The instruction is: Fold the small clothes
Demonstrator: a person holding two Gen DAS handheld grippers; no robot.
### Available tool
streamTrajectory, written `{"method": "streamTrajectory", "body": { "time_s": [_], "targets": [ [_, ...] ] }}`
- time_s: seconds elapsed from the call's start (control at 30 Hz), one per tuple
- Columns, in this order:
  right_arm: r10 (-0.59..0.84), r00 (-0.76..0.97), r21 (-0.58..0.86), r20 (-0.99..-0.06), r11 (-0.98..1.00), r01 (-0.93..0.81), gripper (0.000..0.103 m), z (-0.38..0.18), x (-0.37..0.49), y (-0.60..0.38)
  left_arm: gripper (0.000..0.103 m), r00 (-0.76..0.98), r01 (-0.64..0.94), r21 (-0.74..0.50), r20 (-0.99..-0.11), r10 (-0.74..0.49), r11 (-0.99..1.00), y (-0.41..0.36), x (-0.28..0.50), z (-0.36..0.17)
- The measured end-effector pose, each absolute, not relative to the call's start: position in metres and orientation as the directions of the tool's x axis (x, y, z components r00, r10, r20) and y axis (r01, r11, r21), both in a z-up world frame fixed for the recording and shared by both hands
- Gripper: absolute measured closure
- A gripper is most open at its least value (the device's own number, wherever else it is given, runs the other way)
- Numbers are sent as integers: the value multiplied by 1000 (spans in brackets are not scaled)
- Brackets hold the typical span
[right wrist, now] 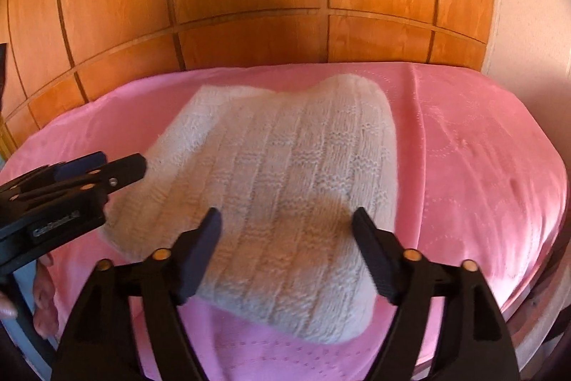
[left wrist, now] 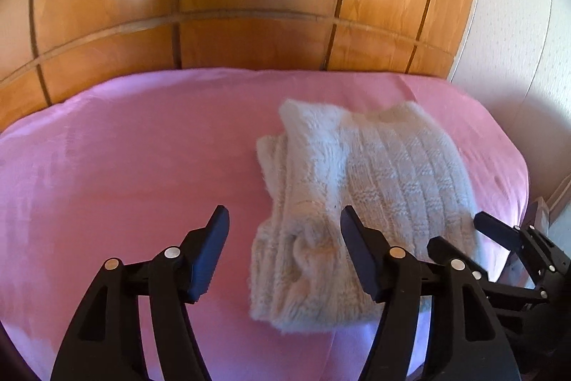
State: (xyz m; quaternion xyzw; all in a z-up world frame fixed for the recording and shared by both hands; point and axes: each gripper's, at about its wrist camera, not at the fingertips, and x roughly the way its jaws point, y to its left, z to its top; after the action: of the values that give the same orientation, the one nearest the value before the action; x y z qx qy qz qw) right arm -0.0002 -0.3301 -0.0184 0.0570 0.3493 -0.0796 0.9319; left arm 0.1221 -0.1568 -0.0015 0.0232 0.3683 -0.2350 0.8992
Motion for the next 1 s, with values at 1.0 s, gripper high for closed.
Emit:
{"method": "streamTrajectory", "body": {
  "time_s": [1.0],
  "targets": [
    [-324, 729, 13, -603, 910, 415, 2, 7, -36, -319, 11, 733, 346, -56, -607, -307, 937, -119, 64, 20]
  ]
}}
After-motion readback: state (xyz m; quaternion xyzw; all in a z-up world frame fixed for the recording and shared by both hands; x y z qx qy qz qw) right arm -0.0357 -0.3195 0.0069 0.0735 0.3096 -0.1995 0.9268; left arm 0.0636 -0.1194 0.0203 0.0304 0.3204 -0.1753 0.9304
